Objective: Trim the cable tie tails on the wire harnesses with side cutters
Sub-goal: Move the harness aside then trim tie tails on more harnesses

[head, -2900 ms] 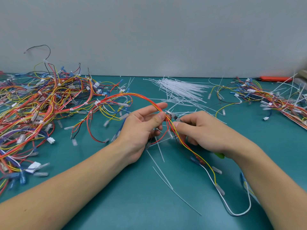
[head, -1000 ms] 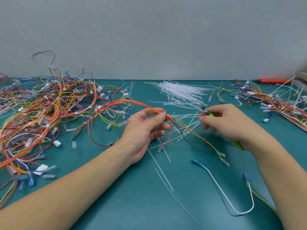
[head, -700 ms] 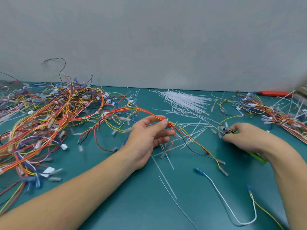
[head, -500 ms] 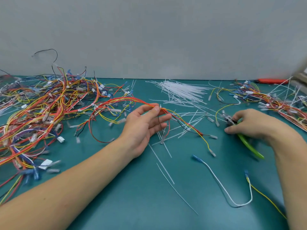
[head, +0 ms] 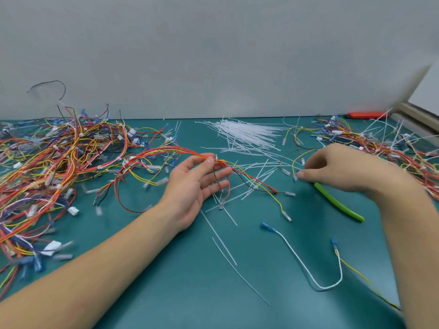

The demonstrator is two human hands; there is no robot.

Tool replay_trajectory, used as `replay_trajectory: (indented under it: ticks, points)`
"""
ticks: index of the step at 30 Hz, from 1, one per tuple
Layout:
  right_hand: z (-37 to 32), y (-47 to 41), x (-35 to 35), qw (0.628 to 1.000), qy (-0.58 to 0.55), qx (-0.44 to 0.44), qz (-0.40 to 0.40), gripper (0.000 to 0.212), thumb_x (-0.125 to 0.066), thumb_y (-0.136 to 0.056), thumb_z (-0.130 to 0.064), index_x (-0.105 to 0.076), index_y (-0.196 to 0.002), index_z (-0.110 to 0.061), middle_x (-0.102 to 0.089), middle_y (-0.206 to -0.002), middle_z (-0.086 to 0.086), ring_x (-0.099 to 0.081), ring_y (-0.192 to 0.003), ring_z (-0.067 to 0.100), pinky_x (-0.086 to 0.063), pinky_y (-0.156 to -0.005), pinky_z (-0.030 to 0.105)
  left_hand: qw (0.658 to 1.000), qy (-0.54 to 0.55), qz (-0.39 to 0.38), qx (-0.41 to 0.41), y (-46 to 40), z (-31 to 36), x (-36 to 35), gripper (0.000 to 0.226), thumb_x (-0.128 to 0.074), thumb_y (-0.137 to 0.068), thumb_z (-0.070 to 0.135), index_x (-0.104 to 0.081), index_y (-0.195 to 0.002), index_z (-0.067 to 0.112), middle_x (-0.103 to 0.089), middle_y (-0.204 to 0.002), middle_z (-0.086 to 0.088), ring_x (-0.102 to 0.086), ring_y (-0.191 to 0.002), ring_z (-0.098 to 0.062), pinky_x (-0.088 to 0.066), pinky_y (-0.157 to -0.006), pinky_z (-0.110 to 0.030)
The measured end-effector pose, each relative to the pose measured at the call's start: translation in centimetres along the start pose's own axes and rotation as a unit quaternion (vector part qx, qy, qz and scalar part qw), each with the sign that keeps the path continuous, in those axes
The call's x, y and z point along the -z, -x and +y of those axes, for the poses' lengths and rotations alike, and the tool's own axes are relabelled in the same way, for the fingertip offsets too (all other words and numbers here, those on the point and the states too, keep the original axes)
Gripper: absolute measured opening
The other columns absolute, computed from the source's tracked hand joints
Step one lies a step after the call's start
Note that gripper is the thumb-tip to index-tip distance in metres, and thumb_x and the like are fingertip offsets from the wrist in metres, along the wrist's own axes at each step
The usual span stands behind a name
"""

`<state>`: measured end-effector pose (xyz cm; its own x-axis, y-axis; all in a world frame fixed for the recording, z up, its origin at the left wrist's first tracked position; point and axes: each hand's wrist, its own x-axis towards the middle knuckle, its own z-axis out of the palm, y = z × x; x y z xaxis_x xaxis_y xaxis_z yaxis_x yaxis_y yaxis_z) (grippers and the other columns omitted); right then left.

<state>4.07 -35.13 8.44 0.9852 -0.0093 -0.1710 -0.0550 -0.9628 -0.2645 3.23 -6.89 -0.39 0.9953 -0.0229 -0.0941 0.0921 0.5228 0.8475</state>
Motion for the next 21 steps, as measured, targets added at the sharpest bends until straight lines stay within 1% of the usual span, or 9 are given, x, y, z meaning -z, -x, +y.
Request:
replay_trajectory:
  ticks: [3,5,7,9,11,13,16,19,21]
  points:
    - [-1.6,3.5,1.6,0.994,0.017,0.053,-0.098,0.037,-0.068,-0.081,-0.069,-0.075,-0.087,-0.033,-0.076,-0.074,-0.012,-0.072,-0.067,0.007,-0.057,-0.061,0.030,1.000,-0.007,-0.006,-0.002,-0.1,-0.1,0.2,0.004,-0.062,-0.102,0.013,-0.063,-0.105,0.012,-0.077,-0.103,-0.016,-0.076,-0.103,-0.034,-0.064,-0.078,-0.040]
    - [-1.3,5.9,1.3,0.980,0.054,0.059,-0.183,0.044,-0.062,-0.070,-0.082,-0.069,-0.093,-0.045,-0.076,-0.074,-0.014,-0.073,-0.063,0.009,-0.062,-0.064,0.032,1.000,-0.012,-0.007,0.000,0.0,-0.3,0.1,0.005,-0.061,-0.102,0.013,-0.063,-0.105,0.011,-0.077,-0.102,-0.015,-0.076,-0.102,-0.033,-0.064,-0.077,-0.039]
    - [-0.1,7.9,0.0,0.967,0.118,0.046,-0.223,0.053,-0.055,-0.066,-0.088,-0.062,-0.095,-0.045,-0.073,-0.071,-0.021,-0.071,-0.063,0.005,-0.060,-0.066,0.030,1.000,-0.014,-0.009,-0.001,0.0,-0.3,0.0,0.005,-0.061,-0.102,0.013,-0.063,-0.106,0.011,-0.076,-0.100,-0.015,-0.076,-0.099,-0.033,-0.064,-0.074,-0.038]
    - [1.7,8.9,-1.2,0.967,0.157,0.019,-0.199,0.055,-0.055,-0.071,-0.087,-0.061,-0.091,-0.036,-0.067,-0.065,-0.032,-0.067,-0.066,0.001,-0.057,-0.071,0.029,1.000,-0.015,-0.008,-0.003,0.0,-0.2,-0.2,0.004,-0.061,-0.102,0.013,-0.063,-0.105,0.010,-0.076,-0.098,-0.015,-0.077,-0.096,-0.032,-0.063,-0.071,-0.037]
    - [2.9,9.4,-2.2,0.976,0.127,-0.007,-0.179,0.054,-0.059,-0.073,-0.081,-0.062,-0.086,-0.028,-0.070,-0.064,-0.024,-0.067,-0.062,0.005,-0.058,-0.069,0.031,1.000,-0.019,-0.004,-0.004,0.0,-0.2,-0.2,0.005,-0.061,-0.102,0.012,-0.063,-0.106,0.010,-0.076,-0.097,-0.014,-0.077,-0.094,-0.031,-0.063,-0.068,-0.036]
    - [3.5,9.6,-3.3,0.983,0.081,-0.008,-0.167,0.052,-0.058,-0.065,-0.079,-0.065,-0.084,-0.032,-0.073,-0.067,-0.016,-0.066,-0.056,0.005,-0.059,-0.066,0.031,1.000,-0.020,-0.003,-0.004,0.1,-0.3,-0.3,0.005,-0.060,-0.103,0.012,-0.063,-0.106,0.010,-0.076,-0.096,-0.013,-0.078,-0.092,-0.030,-0.062,-0.067,-0.035]
    - [4.0,9.4,-4.4,0.986,0.062,0.038,-0.153,0.044,-0.048,-0.056,-0.076,-0.063,-0.089,-0.051,-0.070,-0.076,-0.025,-0.065,-0.066,0.000,-0.055,-0.063,0.021,1.000,-0.020,0.000,0.001,0.3,-0.4,-0.3,0.004,-0.060,-0.103,0.012,-0.064,-0.104,0.010,-0.076,-0.096,-0.013,-0.077,-0.091,-0.030,-0.062,-0.067,-0.035]
    - [3.3,8.9,-4.5,0.981,0.066,0.111,-0.145,0.041,-0.044,-0.066,-0.070,-0.059,-0.095,-0.045,-0.069,-0.084,-0.026,-0.064,-0.076,0.002,-0.054,-0.068,0.022,1.000,-0.020,0.001,0.003,0.4,-0.2,-0.5,0.004,-0.061,-0.103,0.012,-0.063,-0.103,0.009,-0.076,-0.094,-0.013,-0.077,-0.088,-0.029,-0.063,-0.067,-0.035]
    - [1.4,8.5,-3.8,0.967,0.018,0.163,-0.197,0.032,-0.052,-0.077,-0.063,-0.056,-0.098,-0.040,-0.073,-0.086,-0.019,-0.067,-0.074,0.008,-0.057,-0.070,0.028,1.000,-0.025,-0.002,0.002,0.6,-0.1,-0.7,0.004,-0.061,-0.103,0.011,-0.062,-0.104,0.008,-0.075,-0.093,-0.013,-0.077,-0.084,-0.029,-0.063,-0.068,-0.035]
